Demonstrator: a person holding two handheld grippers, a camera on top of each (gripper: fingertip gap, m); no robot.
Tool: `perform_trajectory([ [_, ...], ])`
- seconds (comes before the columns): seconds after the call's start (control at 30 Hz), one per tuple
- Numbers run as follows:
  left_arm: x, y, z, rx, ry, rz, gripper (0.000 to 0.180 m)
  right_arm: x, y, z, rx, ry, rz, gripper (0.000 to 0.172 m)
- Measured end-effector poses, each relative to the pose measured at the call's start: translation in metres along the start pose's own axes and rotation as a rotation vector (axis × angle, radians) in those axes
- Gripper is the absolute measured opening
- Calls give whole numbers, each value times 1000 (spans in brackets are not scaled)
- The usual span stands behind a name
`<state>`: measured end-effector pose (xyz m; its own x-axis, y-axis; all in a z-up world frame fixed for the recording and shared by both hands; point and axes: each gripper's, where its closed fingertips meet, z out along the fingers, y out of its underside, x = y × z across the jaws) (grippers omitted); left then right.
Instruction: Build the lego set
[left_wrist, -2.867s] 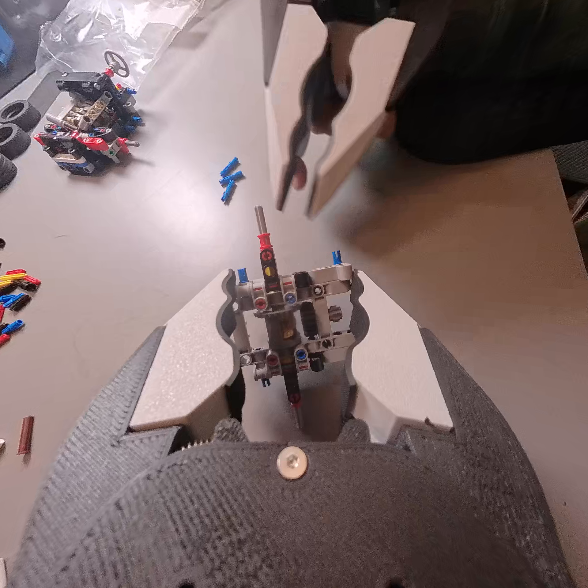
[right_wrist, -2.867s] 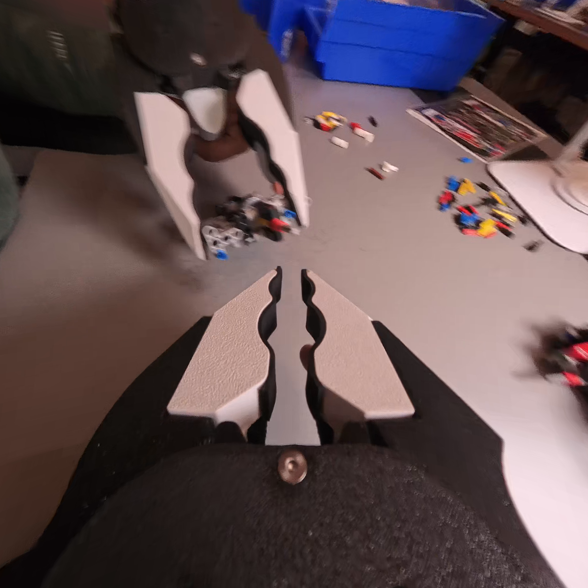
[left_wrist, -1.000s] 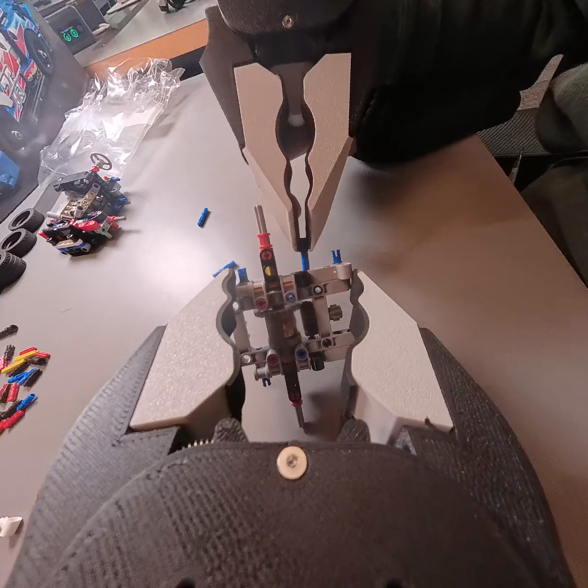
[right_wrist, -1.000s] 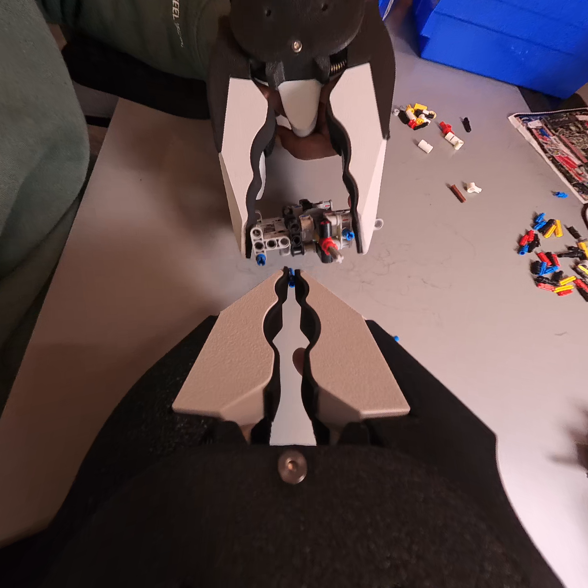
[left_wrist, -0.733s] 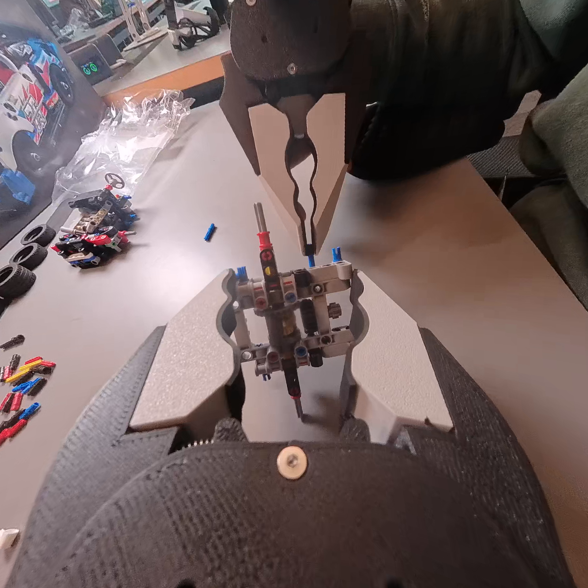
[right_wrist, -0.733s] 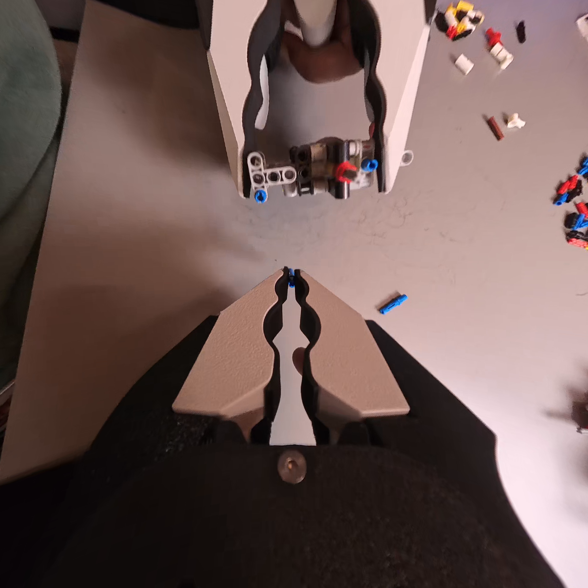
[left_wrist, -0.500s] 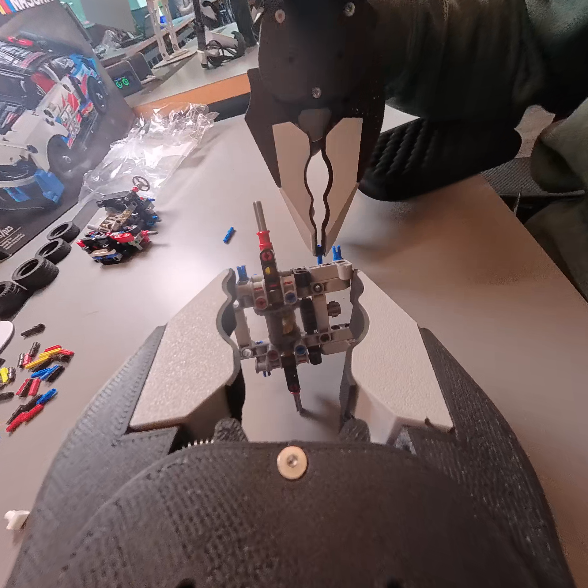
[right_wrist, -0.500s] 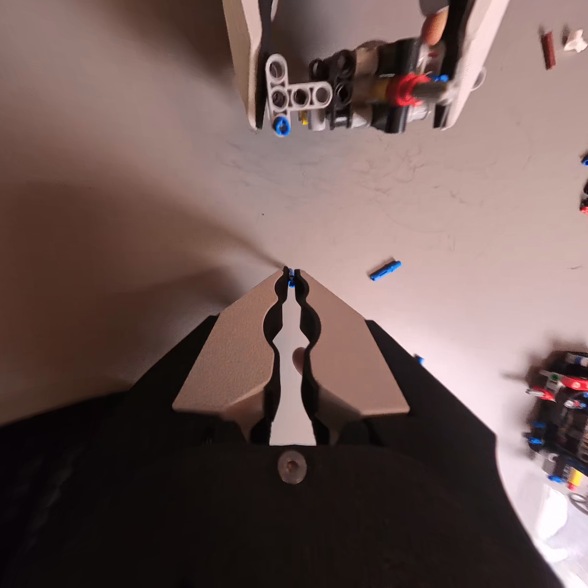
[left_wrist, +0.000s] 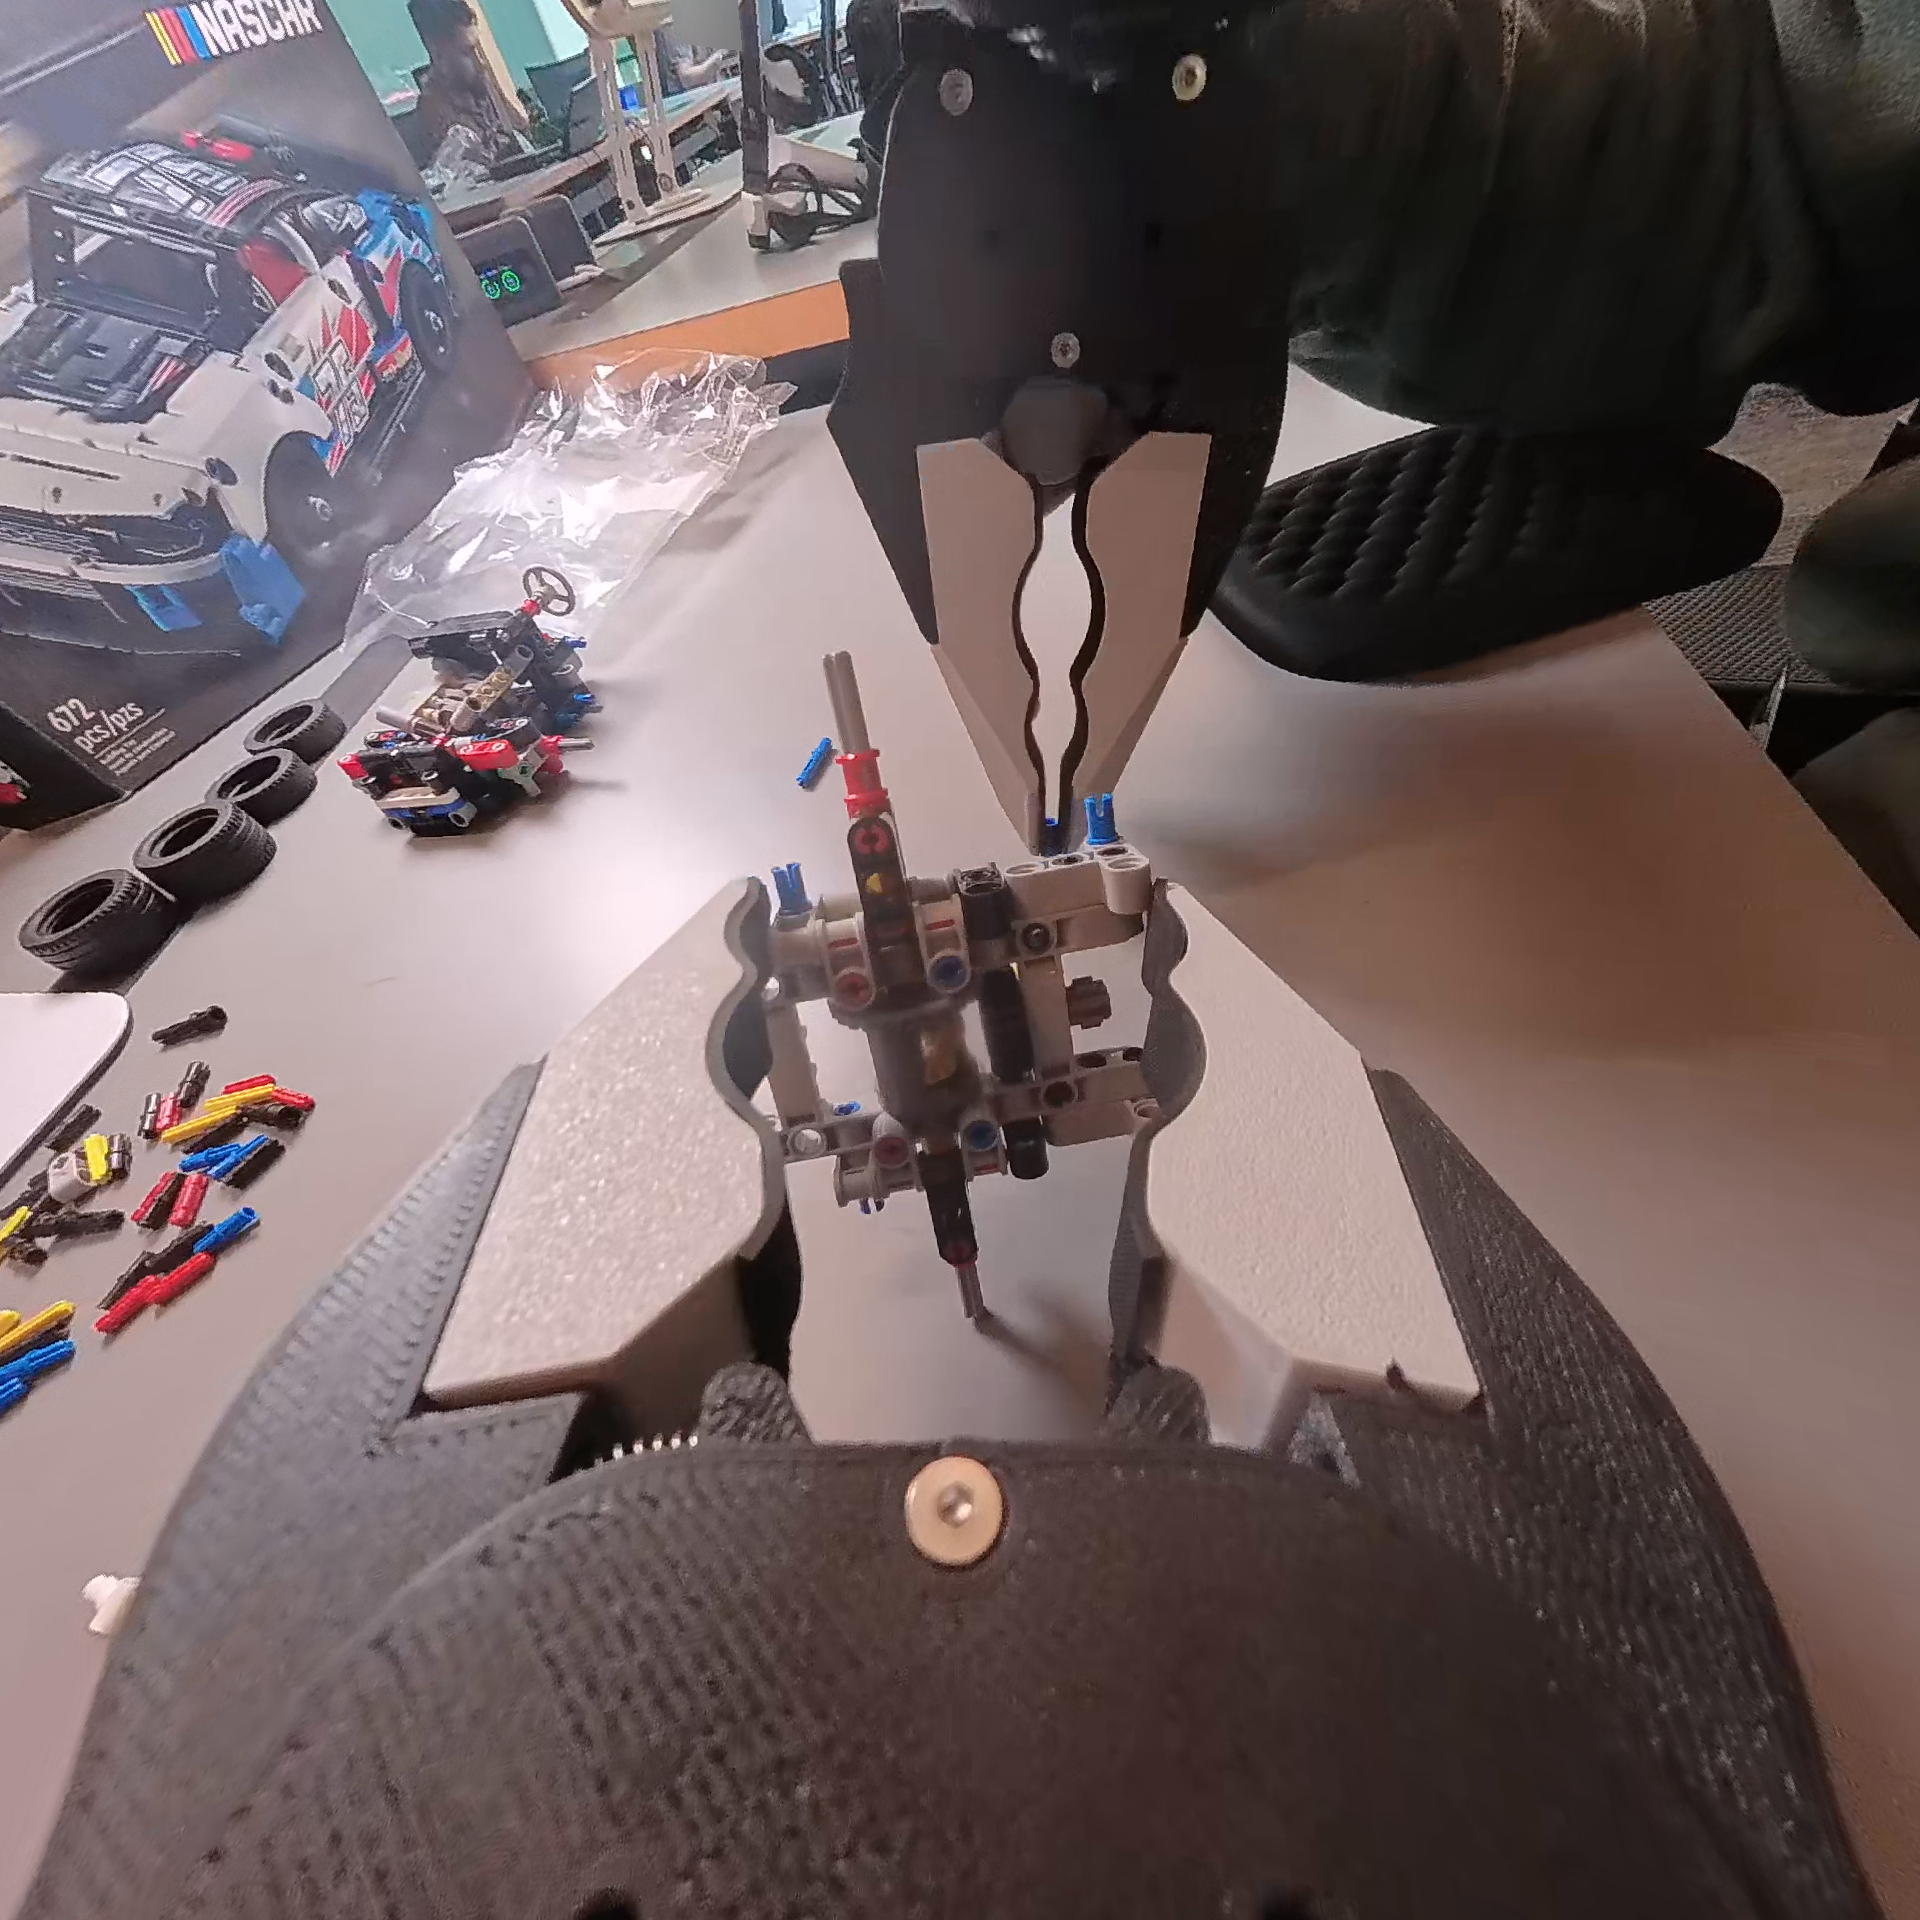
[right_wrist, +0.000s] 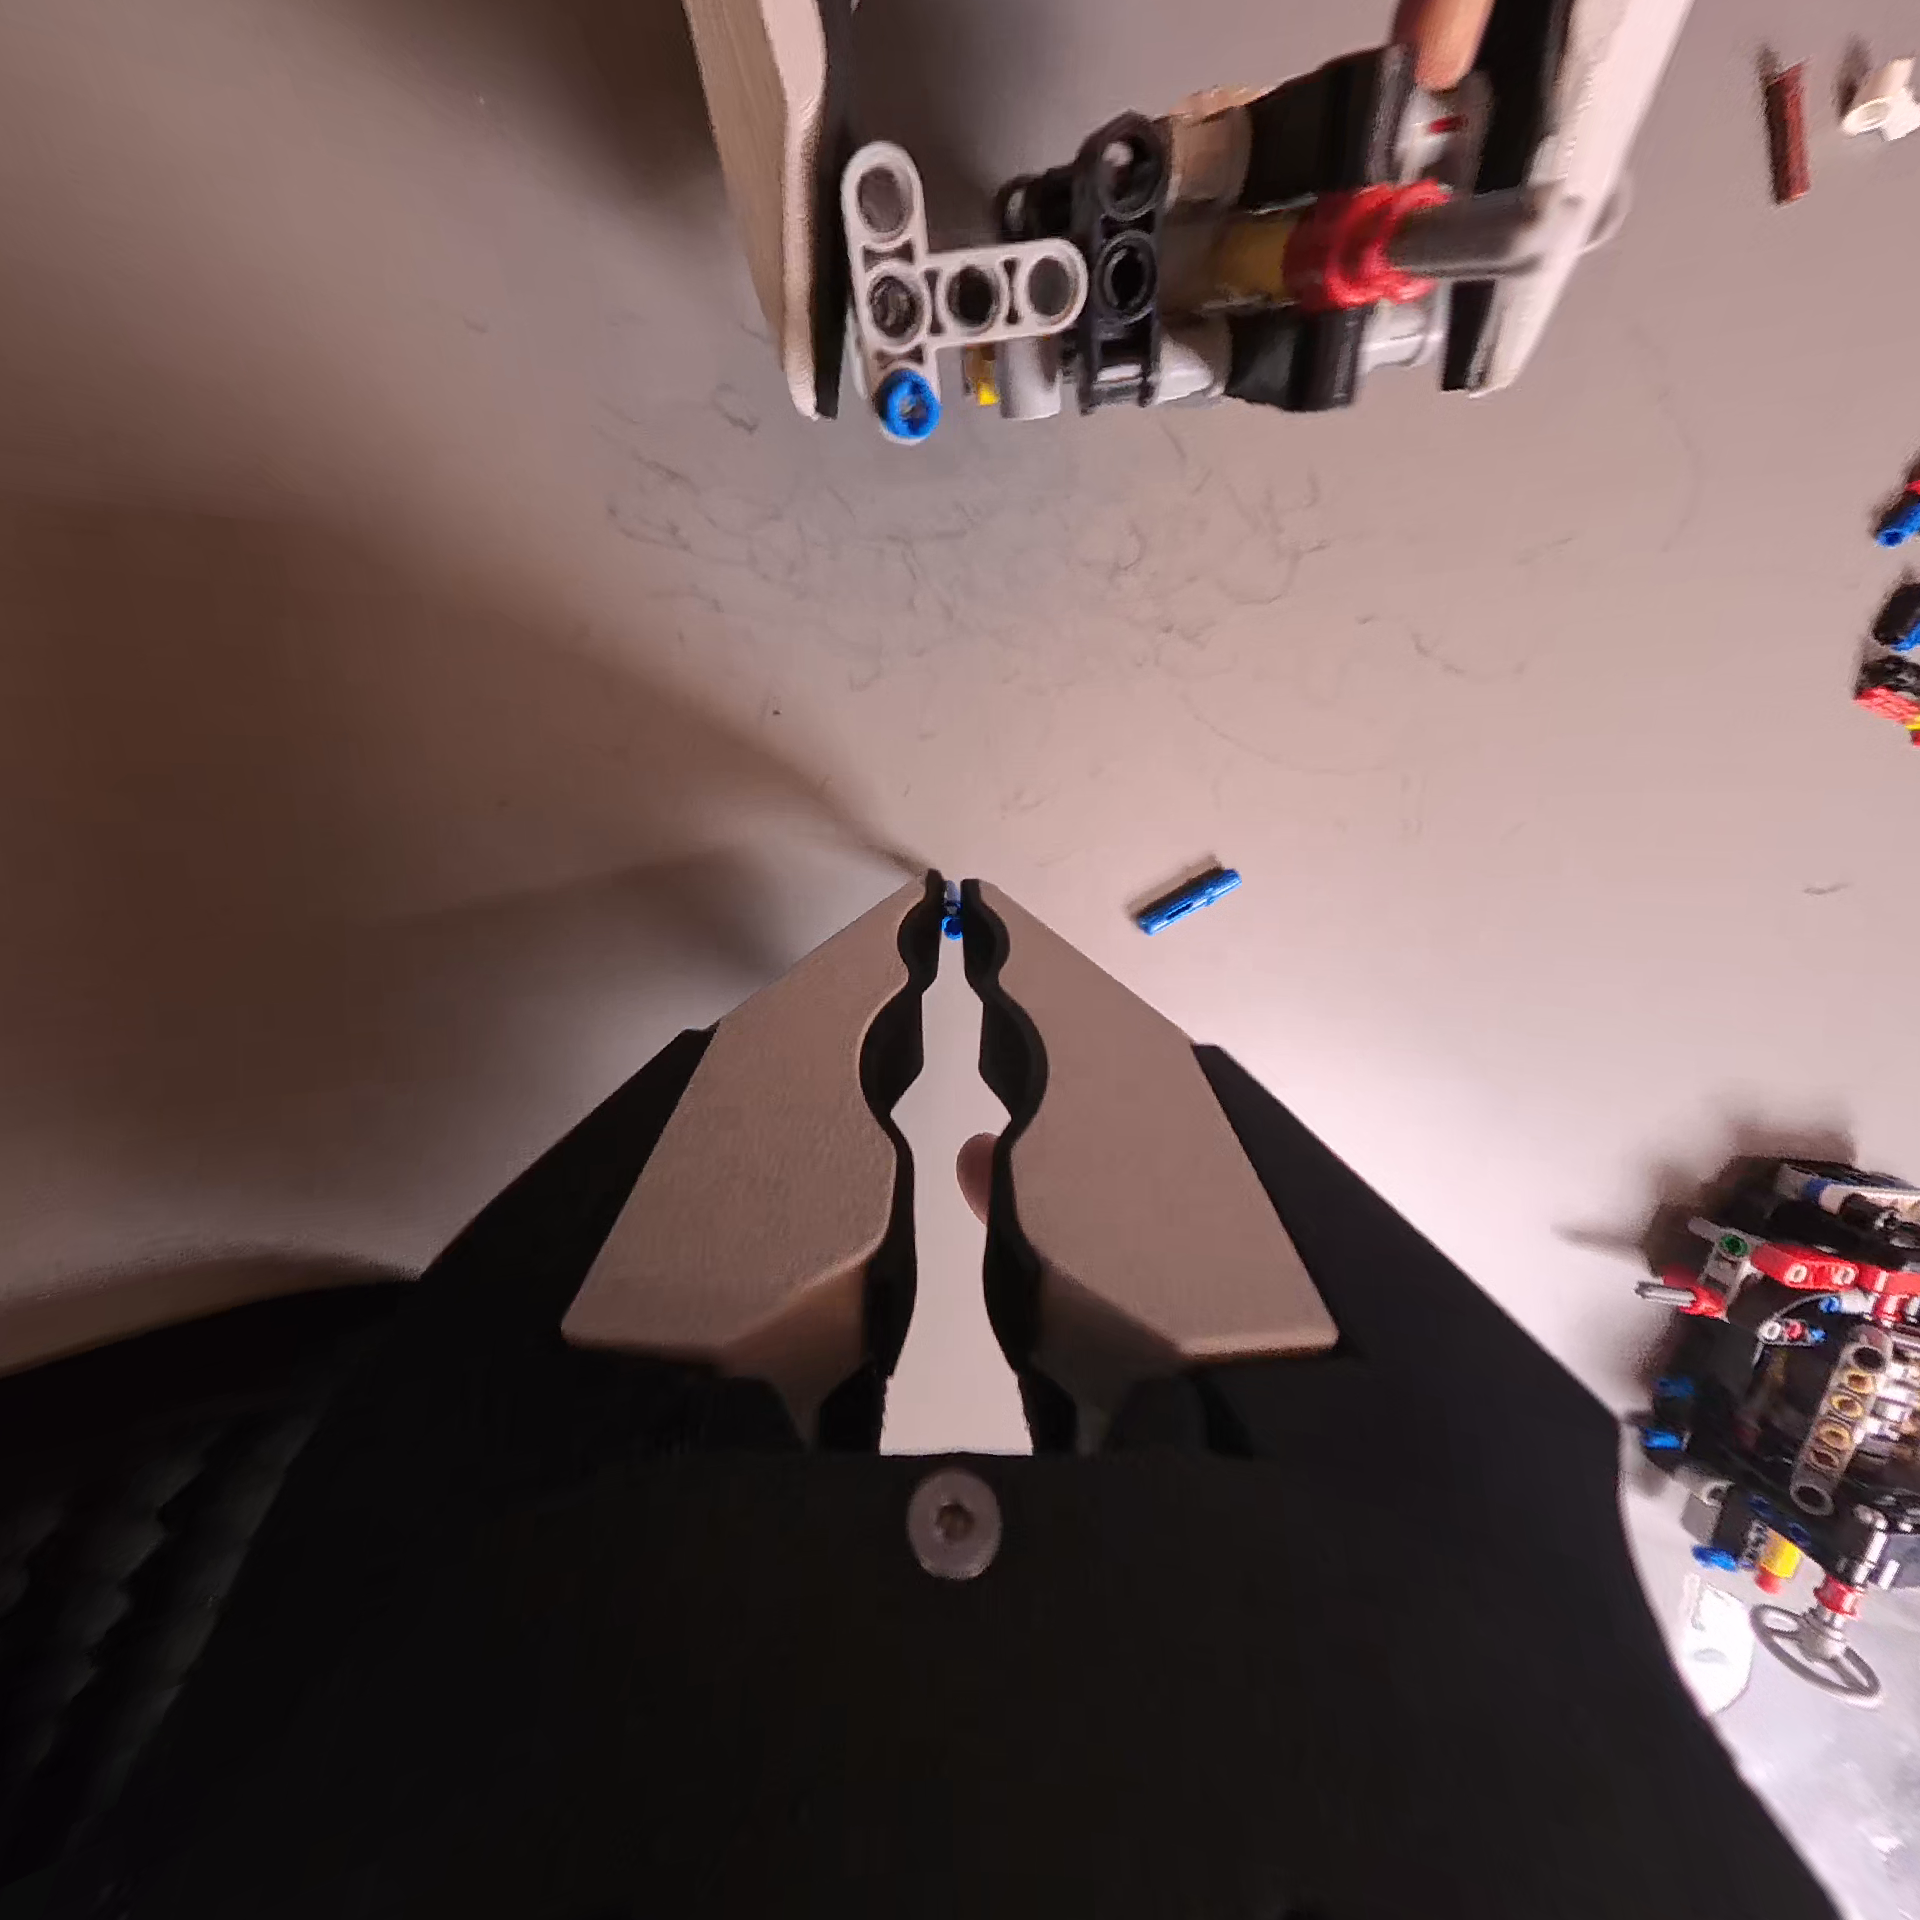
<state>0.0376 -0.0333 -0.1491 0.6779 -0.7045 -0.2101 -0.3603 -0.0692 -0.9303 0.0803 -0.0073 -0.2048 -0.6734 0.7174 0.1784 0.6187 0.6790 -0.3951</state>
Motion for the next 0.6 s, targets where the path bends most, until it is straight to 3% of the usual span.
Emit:
perform_trajectory([
  [0.03,0,0,0,1,-1,0,71,2,-2,-1,35,8,14,1],
  [0.27,-1,2,0,0,-4,-11,71,10,-6,3,211,48,96,1],
  [0.6,-2,6,2,-8,-4,-24,71,9,-3,5,281,59,127,1],
])
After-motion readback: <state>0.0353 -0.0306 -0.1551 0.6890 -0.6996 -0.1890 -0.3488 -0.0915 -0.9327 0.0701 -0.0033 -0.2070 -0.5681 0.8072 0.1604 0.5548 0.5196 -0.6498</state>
